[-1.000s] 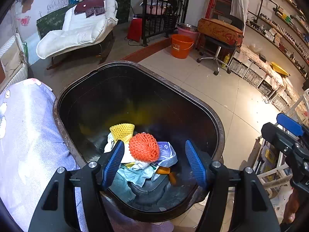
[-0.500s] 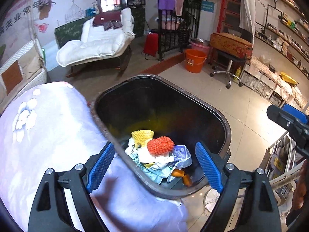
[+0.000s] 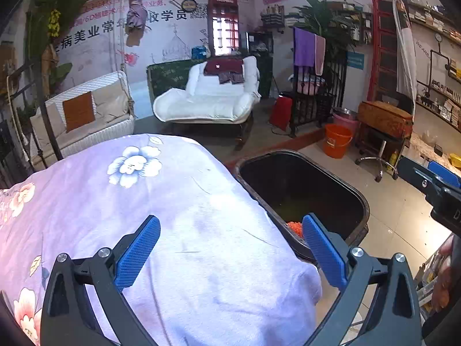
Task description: Collect trash
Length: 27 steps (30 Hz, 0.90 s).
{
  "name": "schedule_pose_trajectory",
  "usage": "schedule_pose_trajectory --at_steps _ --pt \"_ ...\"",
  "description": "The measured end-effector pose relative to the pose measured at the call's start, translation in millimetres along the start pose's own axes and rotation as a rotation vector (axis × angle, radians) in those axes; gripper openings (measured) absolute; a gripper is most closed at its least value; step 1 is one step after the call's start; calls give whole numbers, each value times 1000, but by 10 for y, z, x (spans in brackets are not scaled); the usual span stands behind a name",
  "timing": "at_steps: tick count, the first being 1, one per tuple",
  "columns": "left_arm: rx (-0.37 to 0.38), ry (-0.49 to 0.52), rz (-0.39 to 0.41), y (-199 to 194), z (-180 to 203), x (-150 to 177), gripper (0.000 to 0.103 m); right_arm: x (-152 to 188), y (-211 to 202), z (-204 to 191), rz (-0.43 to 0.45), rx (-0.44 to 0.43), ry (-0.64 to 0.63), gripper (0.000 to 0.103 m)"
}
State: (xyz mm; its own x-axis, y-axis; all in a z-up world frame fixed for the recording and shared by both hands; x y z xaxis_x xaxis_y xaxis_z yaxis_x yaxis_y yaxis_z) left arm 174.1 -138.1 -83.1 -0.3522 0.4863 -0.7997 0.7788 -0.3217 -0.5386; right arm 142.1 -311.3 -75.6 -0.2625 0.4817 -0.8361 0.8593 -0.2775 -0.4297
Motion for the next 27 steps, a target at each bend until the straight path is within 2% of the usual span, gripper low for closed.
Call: schedule_pose_trajectory --at_steps 3,12,15,27 --pt "-78 -16 20 -191 -144 41 98 53 -109 -169 24 -44 -14 98" --pt "-251 -69 77 -682 -457 245 98 284 -428 -553 95 -133 -96 98" --pt "-242 -94 97 -786 -542 296 98 342 -499 -620 92 -170 -104 98" --pt "-255 -142 128 -937 -653 375 98 502 -600 -823 83 -195 -142 98"
Point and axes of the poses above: each gripper's, at about its wrist camera, not at the fingertips, and y roughly the way its jaws point, z to its right, x to its underside, the point moved 7 cm from there along y, roughly the way its jaws point, and after that the axes turned 15 degrees about y, right-handed, at the moved point
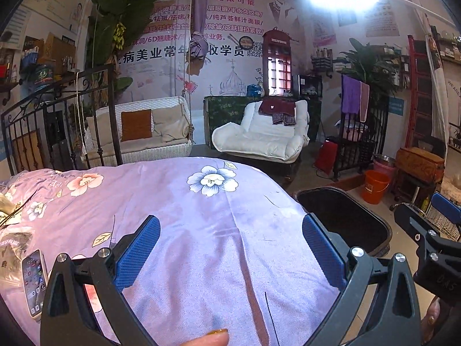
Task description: Collect trash
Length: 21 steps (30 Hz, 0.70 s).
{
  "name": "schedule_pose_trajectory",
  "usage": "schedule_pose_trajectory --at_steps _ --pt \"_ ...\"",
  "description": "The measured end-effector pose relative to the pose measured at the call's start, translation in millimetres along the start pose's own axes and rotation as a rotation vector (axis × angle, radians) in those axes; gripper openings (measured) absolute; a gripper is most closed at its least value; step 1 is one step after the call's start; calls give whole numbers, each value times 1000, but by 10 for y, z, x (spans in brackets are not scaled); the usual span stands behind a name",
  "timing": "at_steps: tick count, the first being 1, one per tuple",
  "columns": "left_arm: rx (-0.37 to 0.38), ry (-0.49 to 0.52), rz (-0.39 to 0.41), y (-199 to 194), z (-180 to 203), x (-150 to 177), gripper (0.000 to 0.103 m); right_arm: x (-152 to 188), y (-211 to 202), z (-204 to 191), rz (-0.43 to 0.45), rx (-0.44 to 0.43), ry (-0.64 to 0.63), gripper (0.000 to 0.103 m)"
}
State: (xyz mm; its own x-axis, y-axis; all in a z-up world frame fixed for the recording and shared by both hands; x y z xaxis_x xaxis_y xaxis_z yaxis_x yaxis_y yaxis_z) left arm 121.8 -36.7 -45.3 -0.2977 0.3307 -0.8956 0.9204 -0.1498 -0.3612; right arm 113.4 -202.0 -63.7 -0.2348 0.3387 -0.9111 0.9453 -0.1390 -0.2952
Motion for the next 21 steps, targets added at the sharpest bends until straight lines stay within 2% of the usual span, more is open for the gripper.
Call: schedule_pose_trajectory --at_steps 21 --pt "-3 -4 -2 2 -42 34 98 14 59 -2 -12 14 -4 98"
Point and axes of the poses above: each gripper's, at about its wrist camera, not at the fingertips, and y roughly the way its jaws point, z to its right, x to its underside, the point moved 7 cm from there along y, roughly the way its jaws point, and after that the axes turned 15 degrees about y, right-handed, at the moved point
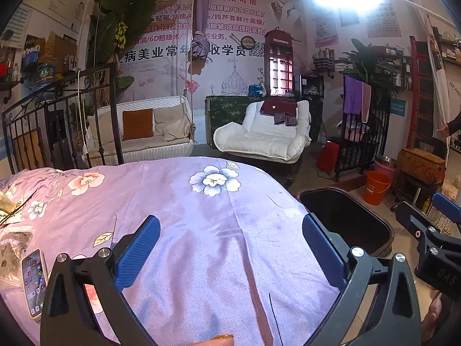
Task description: Collect trash
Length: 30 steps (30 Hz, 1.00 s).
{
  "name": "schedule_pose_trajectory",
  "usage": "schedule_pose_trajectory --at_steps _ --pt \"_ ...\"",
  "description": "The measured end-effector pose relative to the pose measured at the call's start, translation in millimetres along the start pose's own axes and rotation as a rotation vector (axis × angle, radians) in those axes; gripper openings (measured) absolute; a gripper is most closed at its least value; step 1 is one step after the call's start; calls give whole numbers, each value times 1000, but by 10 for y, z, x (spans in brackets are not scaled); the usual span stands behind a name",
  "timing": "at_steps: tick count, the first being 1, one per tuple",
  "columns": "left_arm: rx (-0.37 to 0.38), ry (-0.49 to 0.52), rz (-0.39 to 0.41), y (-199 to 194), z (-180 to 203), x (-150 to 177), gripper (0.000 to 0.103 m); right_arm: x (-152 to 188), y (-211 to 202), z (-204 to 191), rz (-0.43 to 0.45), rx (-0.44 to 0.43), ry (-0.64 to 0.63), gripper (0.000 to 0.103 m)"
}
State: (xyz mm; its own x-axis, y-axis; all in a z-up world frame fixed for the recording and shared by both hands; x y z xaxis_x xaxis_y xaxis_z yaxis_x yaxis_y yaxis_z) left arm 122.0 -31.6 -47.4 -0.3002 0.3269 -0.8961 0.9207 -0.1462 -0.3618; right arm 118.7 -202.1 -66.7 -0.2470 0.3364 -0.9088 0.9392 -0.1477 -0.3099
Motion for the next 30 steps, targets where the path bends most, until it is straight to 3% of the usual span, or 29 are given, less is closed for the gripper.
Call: schedule_pose_trajectory --at_steps 30 --pt "11 -2 -3 6 -1 -13 98 43 5 -23 -15 -1 12 98"
Point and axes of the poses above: each gripper's, at about its wrist camera, not at the fingertips, and y roughly the way its jaws point, z to its right, x to its underside, the point moved 7 cm from there along y, roughly the way its jaws point, and after that the axes turned 15 degrees about y, right-handed, at the moved point
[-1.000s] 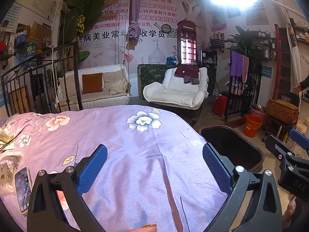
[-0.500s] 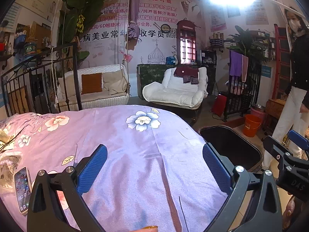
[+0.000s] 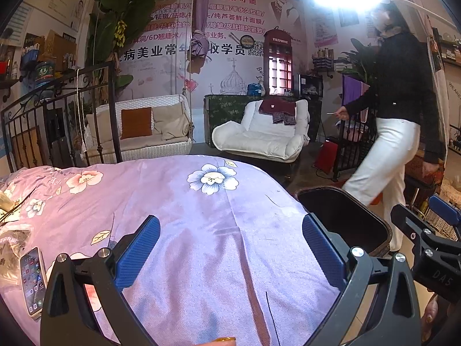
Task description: Collect trash
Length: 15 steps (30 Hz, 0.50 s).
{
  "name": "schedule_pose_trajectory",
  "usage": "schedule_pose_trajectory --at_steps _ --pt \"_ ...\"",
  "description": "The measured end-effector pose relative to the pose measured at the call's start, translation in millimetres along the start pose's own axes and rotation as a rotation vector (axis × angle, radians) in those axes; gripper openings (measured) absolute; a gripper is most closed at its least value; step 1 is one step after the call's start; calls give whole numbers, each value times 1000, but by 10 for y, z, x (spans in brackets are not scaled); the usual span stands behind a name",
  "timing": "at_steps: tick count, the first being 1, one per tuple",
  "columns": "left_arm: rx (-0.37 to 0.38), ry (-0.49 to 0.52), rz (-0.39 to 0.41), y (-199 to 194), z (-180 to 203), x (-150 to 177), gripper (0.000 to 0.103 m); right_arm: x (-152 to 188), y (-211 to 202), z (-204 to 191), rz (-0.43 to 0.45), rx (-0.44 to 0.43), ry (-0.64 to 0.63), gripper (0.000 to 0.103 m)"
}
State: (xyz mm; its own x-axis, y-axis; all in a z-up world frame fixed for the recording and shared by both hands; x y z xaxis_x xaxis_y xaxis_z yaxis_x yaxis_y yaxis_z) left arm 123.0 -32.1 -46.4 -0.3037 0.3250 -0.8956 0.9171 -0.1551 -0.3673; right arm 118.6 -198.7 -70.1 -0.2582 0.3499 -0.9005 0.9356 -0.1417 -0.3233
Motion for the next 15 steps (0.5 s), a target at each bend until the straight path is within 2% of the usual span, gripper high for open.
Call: schedule_pose_trajectory --at_steps 15 --pt "8 -2 -7 25 -14 -3 98 -5 6 -17 -2 3 -2 98"
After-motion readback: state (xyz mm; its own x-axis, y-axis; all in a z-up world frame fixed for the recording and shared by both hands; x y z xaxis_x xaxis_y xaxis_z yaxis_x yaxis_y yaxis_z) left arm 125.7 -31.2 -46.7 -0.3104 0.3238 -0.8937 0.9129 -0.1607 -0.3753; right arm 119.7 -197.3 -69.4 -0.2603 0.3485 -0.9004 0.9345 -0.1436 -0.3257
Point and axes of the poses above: each gripper's, at about its wrist camera, not at the fingertips, and y roughly the way its jaws point, z to its right, x to its underside, the point moved 7 cm from there along y, roughly the way its jaws point, and after that the axes turned 15 degrees about y, right-handed, at the moved point
